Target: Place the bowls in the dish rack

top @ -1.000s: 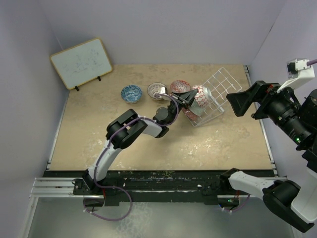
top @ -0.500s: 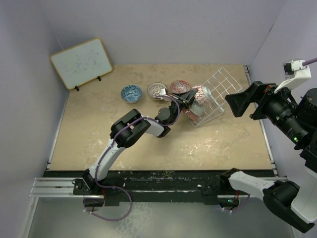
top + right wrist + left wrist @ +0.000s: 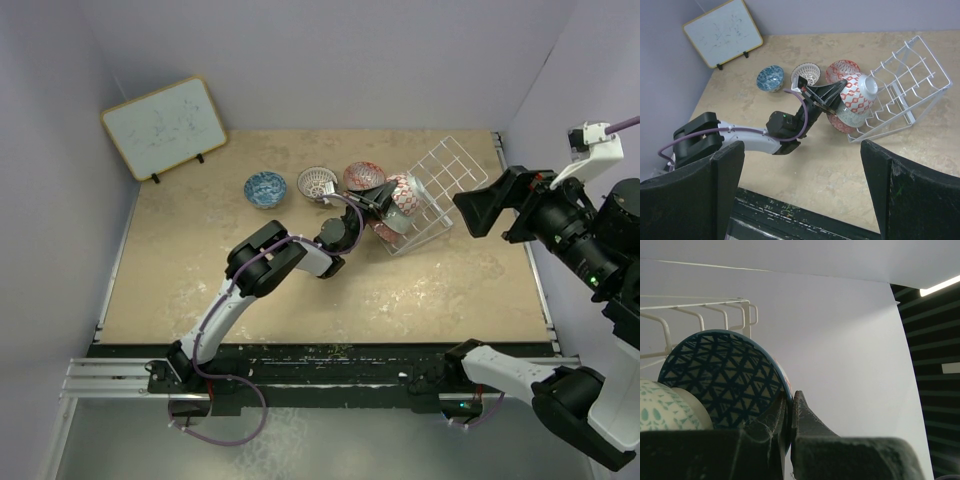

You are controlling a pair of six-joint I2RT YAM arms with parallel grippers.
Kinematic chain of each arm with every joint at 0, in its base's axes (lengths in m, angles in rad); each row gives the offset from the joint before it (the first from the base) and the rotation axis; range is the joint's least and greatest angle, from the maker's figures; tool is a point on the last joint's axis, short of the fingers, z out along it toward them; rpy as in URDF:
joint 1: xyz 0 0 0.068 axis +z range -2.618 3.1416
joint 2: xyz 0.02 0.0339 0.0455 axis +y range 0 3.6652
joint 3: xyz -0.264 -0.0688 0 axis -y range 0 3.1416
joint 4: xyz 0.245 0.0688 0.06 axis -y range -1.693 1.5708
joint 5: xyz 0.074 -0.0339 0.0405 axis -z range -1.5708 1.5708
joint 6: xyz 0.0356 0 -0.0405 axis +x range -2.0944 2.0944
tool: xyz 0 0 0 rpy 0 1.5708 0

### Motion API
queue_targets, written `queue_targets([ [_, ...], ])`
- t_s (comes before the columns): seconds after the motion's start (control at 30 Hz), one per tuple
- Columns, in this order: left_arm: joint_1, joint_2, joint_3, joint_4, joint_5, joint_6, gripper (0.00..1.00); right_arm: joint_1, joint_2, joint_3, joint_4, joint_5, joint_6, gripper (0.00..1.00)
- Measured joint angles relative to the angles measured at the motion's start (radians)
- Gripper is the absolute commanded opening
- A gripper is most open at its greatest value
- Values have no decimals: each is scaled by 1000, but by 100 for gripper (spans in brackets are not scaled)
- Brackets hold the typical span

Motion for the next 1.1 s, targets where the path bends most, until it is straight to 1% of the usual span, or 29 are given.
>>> queue_targets([
  [0.2,-1,-1,-16,3,-2,-4,0,0,-2,-5,3,0,0,100],
  [0.3,-3,-11,-49,-9,-3,-22,0,0,-8,-6,2,0,0,100],
  [0.5,-2,-71,-118,-89,-11,-44,0,0,-18,-11,2,7,0,100],
  [0.77,0,-116,-130,-193,-4,-69,0,0,-18,-13,2,16,0,100],
  [0.83,0,-136,-138,-225,-3,-74,5,0,-18,-13,2,17,0,100],
  [0.93,0,-162,-145,-272,3,-77,6,0,-18,-13,2,17,0,100],
  [0.97,0,-169,-147,-285,5,-78,8,0,-18,-13,2,17,0,100],
  [1.03,0,-182,-154,-304,9,-81,13,0,-18,-13,2,17,0,100],
  [1.1,1,-192,-159,-324,13,-88,21,0,-18,-13,2,17,0,100],
])
